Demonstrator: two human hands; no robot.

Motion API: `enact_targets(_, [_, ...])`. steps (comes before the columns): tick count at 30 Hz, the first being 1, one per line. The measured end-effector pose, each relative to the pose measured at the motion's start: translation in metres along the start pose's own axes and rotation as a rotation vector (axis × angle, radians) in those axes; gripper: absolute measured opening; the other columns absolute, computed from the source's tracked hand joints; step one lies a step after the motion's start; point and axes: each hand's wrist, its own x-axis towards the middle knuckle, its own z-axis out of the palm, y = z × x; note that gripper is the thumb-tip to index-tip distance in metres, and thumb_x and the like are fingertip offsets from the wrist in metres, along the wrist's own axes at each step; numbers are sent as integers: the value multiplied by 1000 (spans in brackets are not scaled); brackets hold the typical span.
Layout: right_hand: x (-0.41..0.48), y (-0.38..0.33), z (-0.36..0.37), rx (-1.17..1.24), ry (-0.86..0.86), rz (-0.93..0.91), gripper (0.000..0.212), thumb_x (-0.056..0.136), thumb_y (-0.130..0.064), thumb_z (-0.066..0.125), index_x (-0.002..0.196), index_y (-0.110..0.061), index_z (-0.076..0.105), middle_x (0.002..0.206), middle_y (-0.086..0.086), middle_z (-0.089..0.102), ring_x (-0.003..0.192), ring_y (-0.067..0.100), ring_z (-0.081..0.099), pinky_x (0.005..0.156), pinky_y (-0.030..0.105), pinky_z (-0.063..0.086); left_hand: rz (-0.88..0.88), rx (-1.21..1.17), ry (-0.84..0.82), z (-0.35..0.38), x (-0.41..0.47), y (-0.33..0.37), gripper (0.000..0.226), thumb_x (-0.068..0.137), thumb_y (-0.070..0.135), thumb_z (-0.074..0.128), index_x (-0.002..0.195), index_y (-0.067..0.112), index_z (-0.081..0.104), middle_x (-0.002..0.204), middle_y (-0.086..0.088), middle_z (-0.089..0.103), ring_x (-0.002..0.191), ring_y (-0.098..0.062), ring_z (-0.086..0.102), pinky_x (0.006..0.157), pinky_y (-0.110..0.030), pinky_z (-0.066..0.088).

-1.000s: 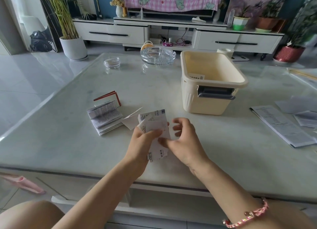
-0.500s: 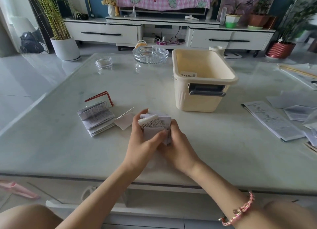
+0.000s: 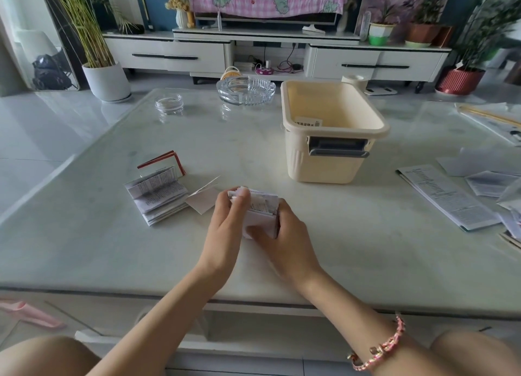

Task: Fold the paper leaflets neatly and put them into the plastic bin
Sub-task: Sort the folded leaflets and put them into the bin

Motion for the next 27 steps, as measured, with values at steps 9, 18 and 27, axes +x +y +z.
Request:
enact_targets(9, [1,-2,4,36,-15,-2,27,86,-17,64,108,-21,48,100,-1,68,87,13,65,72,19,51,80,25,3,3,2,-5,9,94,8,49,102,9,48,86,1,60,73,3,60,68,-11,47])
enact_targets(18, [3,3,3,-192,-62,-57,26,92,-11,50,115,-3,42,104,14,62,96,29,60,83,39,50,159,460,-50,-3,-5,-10,29,92,11,53,86,28,31,101,12,49,90,21,47,79,0,35])
enact_targets(27, [8,-15,-4,364,-75,157,28,76,-18,77,94,-11,56,86,5,67,68,11,65,55,26,53,146,169,119,-15,6,19,20,54,20,72,71,19,61,65,-1,66,57,-10,58,53,-21,47])
